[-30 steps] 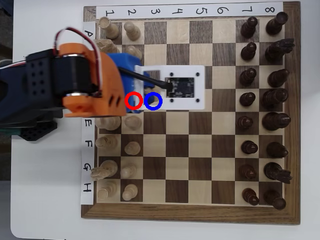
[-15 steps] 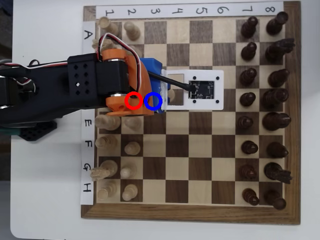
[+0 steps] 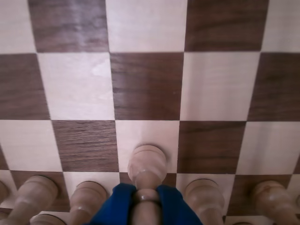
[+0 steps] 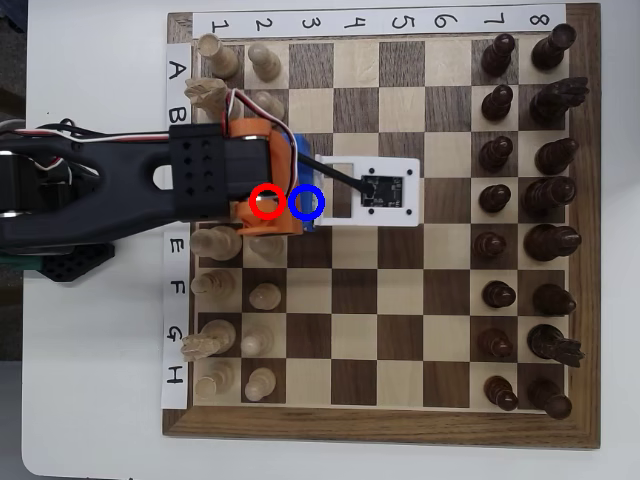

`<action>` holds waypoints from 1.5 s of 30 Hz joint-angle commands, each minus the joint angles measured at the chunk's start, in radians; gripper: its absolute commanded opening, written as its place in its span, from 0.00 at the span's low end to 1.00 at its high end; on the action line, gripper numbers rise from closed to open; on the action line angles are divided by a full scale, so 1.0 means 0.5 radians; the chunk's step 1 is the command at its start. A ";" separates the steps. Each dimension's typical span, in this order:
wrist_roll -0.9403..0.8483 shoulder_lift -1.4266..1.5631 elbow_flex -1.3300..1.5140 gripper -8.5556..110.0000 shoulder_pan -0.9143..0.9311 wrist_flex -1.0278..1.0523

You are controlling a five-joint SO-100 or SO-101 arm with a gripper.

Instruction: Move the piece to destination

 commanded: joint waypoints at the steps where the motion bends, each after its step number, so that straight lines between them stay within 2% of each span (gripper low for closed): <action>1: 0.788 0.239 0.150 0.07 0.009 -0.160; 32: 0.752 0.359 0.117 0.08 0.086 -0.264; 45: 0.779 0.380 0.138 0.18 0.052 -0.295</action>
